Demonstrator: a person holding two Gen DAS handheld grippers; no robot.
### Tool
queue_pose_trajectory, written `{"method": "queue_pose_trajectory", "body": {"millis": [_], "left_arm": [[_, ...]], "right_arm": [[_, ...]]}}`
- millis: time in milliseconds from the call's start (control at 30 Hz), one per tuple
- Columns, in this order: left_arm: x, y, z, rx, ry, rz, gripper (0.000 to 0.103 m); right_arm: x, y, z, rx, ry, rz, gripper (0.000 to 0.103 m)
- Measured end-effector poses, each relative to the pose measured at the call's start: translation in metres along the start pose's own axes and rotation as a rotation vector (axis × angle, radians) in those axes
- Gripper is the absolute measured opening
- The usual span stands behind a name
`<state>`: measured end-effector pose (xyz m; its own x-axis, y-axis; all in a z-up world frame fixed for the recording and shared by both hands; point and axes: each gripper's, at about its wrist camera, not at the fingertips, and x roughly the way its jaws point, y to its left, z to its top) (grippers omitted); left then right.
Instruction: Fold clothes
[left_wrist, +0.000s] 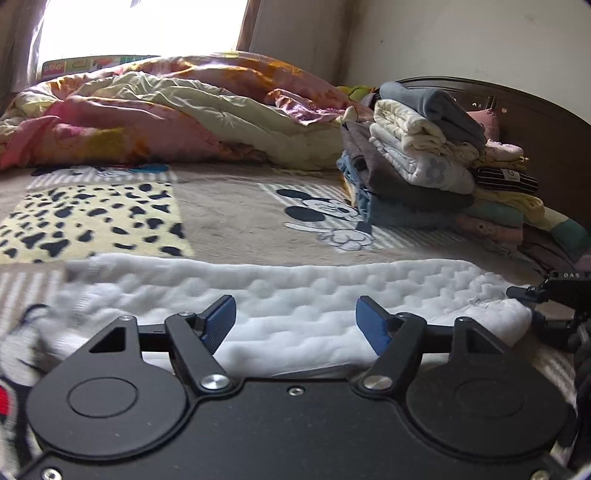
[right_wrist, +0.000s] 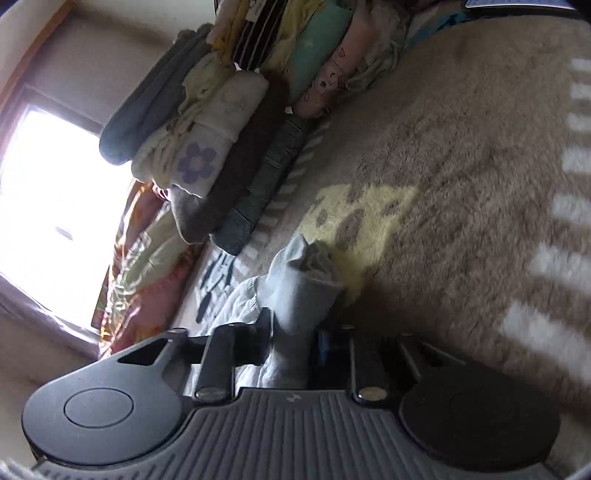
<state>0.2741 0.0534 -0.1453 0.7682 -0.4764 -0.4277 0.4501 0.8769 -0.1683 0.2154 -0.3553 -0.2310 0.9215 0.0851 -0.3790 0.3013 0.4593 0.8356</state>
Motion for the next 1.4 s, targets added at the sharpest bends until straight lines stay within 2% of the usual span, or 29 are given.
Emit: {"method": "queue_pose_trajectory", "body": {"millis": [100,200,267,367,467,533,667,800,900,1033,1167,1333,1400], "left_arm": [[0.012,-0.022,0.001,0.041,-0.011,-0.021,0.058],[0.024,-0.04,0.002,0.084,-0.013,-0.035,0.044],[0.035,-0.05,-0.001,0.133,0.024,-0.003,0.036],[0.058,-0.054,-0.008,0.16,0.145,0.046,0.035],[0.062,-0.051,-0.007,0.15,0.164,0.044,0.035],[0.061,-0.045,-0.008,0.114,0.156,0.02,0.035],[0.047,-0.024,-0.003,-0.01,0.109,-0.082,0.039],[0.027,-0.002,0.005,-0.099,0.055,-0.085,0.039],[0.007,0.027,0.011,-0.206,-0.011,-0.085,0.04],[-0.02,0.071,0.014,-0.326,-0.081,-0.052,0.041],[-0.043,0.112,0.01,-0.443,-0.129,-0.012,0.041],[-0.068,0.148,0.001,-0.551,-0.175,0.11,0.041],[-0.074,0.158,-0.002,-0.599,-0.19,0.117,0.041]], "right_arm": [[-0.001,0.0,-0.007,-0.018,-0.009,0.005,0.029],[-0.002,0.001,-0.006,-0.032,-0.012,0.01,0.028],[-0.003,0.003,-0.005,-0.06,-0.017,0.011,0.019],[-0.007,0.008,-0.003,-0.099,-0.029,0.033,0.014],[-0.012,0.026,-0.001,-0.167,-0.041,0.085,0.013],[-0.017,0.044,0.0,-0.231,-0.051,0.127,0.012],[-0.023,0.091,-0.004,-0.363,-0.066,0.218,0.012],[-0.021,0.132,-0.017,-0.461,-0.047,0.291,0.012],[-0.012,0.159,-0.033,-0.524,-0.014,0.325,0.012],[0.007,0.196,-0.063,-0.591,0.038,0.365,0.012],[0.03,0.233,-0.107,-0.699,0.101,0.385,0.011],[0.057,0.277,-0.179,-0.939,0.148,0.37,0.011],[0.064,0.287,-0.21,-1.044,0.165,0.355,0.011]]}}
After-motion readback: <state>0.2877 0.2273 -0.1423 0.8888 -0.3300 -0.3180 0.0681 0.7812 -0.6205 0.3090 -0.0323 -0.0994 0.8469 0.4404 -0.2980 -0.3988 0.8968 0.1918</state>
